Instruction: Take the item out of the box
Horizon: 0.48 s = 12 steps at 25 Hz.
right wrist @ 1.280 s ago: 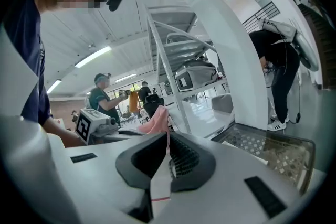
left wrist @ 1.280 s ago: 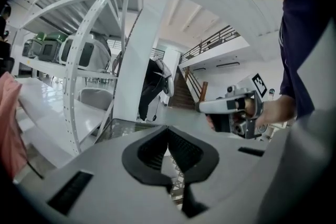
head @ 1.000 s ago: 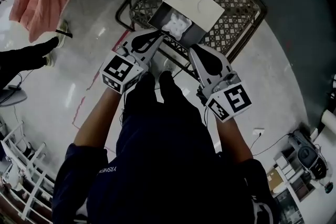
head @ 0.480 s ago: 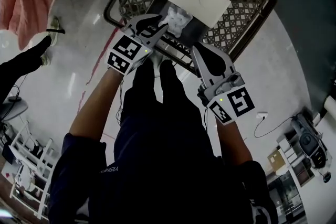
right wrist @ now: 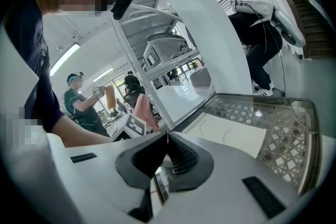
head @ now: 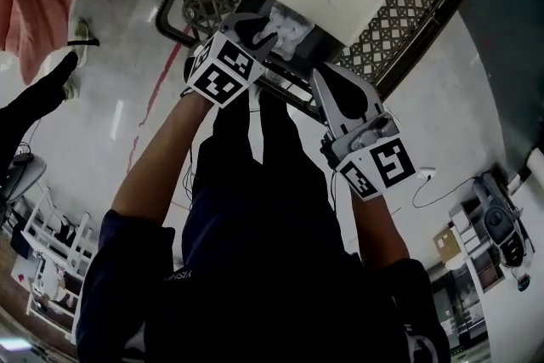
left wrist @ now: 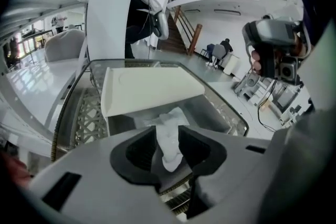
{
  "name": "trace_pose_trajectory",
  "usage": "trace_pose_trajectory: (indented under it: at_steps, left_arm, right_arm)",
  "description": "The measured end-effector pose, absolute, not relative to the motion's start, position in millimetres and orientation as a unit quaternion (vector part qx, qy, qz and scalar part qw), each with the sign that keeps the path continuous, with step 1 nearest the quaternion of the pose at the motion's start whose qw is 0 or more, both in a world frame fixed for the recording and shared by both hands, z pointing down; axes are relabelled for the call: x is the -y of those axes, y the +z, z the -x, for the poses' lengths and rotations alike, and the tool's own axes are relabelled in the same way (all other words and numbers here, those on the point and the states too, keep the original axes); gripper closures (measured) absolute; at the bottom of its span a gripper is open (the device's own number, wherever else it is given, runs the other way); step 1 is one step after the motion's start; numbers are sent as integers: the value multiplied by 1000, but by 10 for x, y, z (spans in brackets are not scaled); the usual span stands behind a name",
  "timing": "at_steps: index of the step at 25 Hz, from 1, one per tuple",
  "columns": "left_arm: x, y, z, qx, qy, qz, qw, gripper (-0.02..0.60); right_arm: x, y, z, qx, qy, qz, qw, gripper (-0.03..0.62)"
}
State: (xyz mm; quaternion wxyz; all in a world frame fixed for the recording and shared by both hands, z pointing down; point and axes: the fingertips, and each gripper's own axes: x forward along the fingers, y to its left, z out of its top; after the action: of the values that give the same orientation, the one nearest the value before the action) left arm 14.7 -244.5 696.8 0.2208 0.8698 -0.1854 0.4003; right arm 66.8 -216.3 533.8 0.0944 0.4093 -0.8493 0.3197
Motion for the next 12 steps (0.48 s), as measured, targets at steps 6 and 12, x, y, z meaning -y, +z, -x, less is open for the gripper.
trace_pose_trajectory:
  at_steps: [6,12]
  left_arm:
    - [2393,7278,-149,168,463,-835,246,453]
    - [2402,7404,-152,154,519,-806,240,462]
  right_arm:
    - [2205,5475,-757,843,332,-411,101,572]
    - [2249,5540,-836,840,339,-413,100,572]
